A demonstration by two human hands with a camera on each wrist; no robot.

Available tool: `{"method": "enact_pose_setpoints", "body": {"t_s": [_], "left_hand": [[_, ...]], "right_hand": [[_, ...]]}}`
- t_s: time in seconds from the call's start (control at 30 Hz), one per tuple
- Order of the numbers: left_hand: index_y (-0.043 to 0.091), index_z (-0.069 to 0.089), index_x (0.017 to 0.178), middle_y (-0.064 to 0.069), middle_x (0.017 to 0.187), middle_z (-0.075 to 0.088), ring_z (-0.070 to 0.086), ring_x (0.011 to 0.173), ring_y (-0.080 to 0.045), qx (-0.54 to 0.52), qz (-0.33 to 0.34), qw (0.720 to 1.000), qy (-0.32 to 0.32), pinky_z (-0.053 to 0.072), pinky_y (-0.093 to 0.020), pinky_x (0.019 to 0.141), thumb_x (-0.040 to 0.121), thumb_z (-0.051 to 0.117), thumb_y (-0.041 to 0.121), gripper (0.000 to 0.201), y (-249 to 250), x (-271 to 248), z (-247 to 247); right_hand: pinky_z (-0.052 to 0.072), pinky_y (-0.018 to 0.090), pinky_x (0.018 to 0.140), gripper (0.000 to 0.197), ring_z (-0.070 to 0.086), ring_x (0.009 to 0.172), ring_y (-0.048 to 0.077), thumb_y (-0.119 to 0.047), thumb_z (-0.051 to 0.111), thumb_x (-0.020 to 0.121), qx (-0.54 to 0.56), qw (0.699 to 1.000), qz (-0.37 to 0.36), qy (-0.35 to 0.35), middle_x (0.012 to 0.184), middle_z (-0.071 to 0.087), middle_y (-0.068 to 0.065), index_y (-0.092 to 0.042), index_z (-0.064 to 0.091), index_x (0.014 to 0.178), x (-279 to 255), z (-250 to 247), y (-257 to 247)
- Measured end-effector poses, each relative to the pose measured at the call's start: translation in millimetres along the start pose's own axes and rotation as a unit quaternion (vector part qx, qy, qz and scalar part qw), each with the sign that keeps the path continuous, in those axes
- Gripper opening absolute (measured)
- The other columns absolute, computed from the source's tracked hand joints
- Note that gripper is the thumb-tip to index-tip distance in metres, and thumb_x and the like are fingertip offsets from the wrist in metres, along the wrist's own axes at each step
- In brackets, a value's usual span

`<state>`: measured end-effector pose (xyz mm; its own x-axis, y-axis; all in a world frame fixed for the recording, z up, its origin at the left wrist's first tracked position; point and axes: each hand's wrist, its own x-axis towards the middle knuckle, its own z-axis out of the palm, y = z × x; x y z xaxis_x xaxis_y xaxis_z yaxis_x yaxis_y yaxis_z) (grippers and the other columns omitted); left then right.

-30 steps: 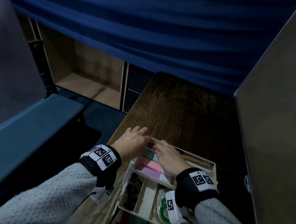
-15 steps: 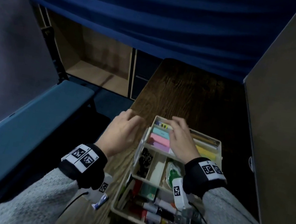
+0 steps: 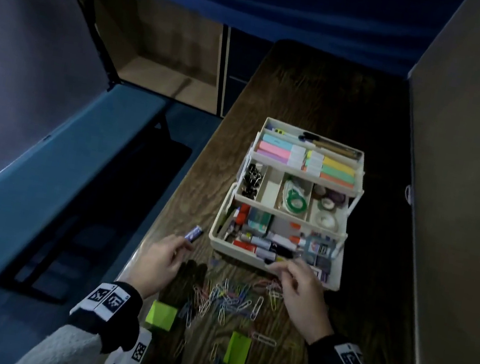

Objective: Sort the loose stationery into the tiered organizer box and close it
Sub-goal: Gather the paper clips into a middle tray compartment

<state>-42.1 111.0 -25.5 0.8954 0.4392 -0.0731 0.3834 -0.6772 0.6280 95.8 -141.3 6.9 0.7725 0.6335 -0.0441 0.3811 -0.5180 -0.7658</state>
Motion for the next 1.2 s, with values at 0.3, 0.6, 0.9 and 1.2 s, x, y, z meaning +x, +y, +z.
{"method": "enact_pose_setpoints", "body": {"t_s": [0.3,0.6,0.9,1.2], "left_hand": [[0.017,0.065,0.096,0.002,0.094,0.058,0.059,0.089,-0.017,0.059,-0.044,0.993,-0.088,0.043,-0.026,0.077,0.092,0.054,0.018,0.012,-16.5,-39.6,-0.5],[0.028,0.045,0.117,0.004,0.117,0.038,0.043,0.105,-0.012,0.220,-0.018,0.941,-0.257,0.046,-0.028,0.089,0.072,0.074,0.044,0.056,-23.7,-65.8,11.5],[0.022,0.053,0.115,0.002,0.115,0.042,0.049,0.105,-0.014,0.248,-0.024,0.939,-0.237,0.042,-0.024,0.079,0.082,0.066,0.035,0.038,-16.5,-62.4,15.6],[0.015,0.064,0.098,0.009,0.089,0.056,0.052,0.076,0.001,0.031,0.038,0.988,-0.147,0.038,-0.006,0.063,0.096,0.052,0.020,0.013,48.1,-31.3,14.5]], "right_hand": [[0.040,0.019,0.081,0.027,0.056,0.095,0.007,-0.006,0.050,0.093,-0.071,0.984,0.138,-0.083,0.095,0.055,-0.010,-0.030,0.063,0.090,-73.9,0.5,65.4],[0.042,0.027,0.075,0.034,0.052,0.096,0.009,-0.037,0.063,0.087,-0.159,0.956,0.062,-0.240,0.114,0.038,-0.010,-0.029,0.045,0.114,-83.7,46.9,19.1],[0.046,0.038,0.081,0.052,0.052,0.104,0.025,-0.024,0.079,0.074,-0.249,0.930,0.105,-0.249,0.117,0.039,0.002,-0.018,0.042,0.109,-66.9,64.6,4.4],[0.045,0.024,0.067,0.014,0.052,0.073,0.007,-0.012,0.063,0.088,0.020,0.983,0.116,-0.142,0.086,0.056,-0.005,-0.022,0.054,0.093,-32.2,14.1,-0.5]]}}
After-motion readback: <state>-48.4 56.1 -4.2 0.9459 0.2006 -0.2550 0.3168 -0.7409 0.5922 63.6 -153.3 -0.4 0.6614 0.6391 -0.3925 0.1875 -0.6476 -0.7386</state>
